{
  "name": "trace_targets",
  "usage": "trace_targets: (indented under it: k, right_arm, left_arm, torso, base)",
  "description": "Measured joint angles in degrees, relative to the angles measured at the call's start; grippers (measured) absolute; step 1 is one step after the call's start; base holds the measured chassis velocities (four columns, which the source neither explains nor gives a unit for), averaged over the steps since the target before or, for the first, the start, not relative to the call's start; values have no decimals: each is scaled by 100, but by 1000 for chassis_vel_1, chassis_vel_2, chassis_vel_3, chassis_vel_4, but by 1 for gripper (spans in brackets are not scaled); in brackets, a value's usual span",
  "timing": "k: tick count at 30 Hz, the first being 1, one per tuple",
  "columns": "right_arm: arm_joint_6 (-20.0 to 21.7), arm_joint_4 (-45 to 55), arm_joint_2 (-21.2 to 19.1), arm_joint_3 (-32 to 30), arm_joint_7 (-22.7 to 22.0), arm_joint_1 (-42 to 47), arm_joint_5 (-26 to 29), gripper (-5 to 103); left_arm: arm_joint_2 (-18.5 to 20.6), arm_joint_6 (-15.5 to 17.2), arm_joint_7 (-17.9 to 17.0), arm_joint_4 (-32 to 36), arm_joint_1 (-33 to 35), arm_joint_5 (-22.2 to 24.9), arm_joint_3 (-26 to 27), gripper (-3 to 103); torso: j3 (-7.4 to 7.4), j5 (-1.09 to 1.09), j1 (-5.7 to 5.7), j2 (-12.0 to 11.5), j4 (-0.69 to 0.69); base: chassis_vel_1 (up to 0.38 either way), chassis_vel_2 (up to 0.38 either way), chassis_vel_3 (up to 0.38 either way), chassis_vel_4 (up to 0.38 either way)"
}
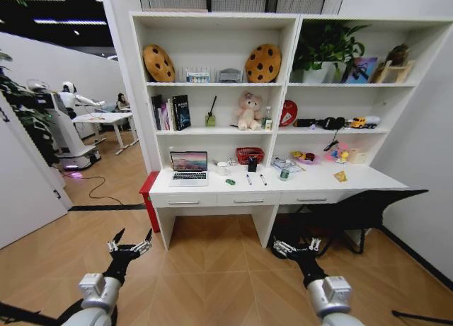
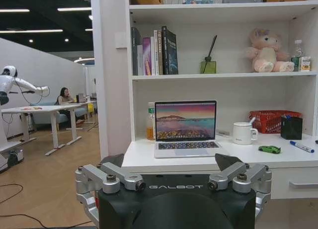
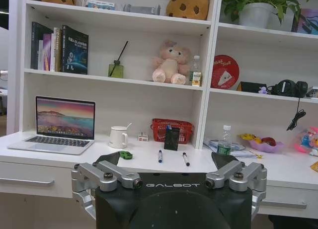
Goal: Organize the objects on the table.
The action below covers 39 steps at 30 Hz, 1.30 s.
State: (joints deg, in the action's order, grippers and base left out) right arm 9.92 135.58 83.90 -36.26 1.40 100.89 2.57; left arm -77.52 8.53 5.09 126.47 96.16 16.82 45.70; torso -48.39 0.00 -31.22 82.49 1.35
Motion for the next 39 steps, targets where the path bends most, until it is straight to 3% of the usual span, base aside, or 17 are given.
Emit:
trace_targets:
  k: [27, 39]
  right_arm:
    - [6, -81, 4, -35, 84, -125, 95, 100]
    - [1, -121, 3, -31, 125, -139, 95, 100]
  left_arm:
    - [37, -116, -107, -139, -134, -218, -56, 100]
    - [44, -71, -108, -128, -163, -219, -63, 100]
  torso:
    - [0, 0, 2, 1, 0]
    - [0, 1, 1, 0, 0]
  base:
    - [0, 0, 0, 0]
    - [-166, 160, 168, -154]
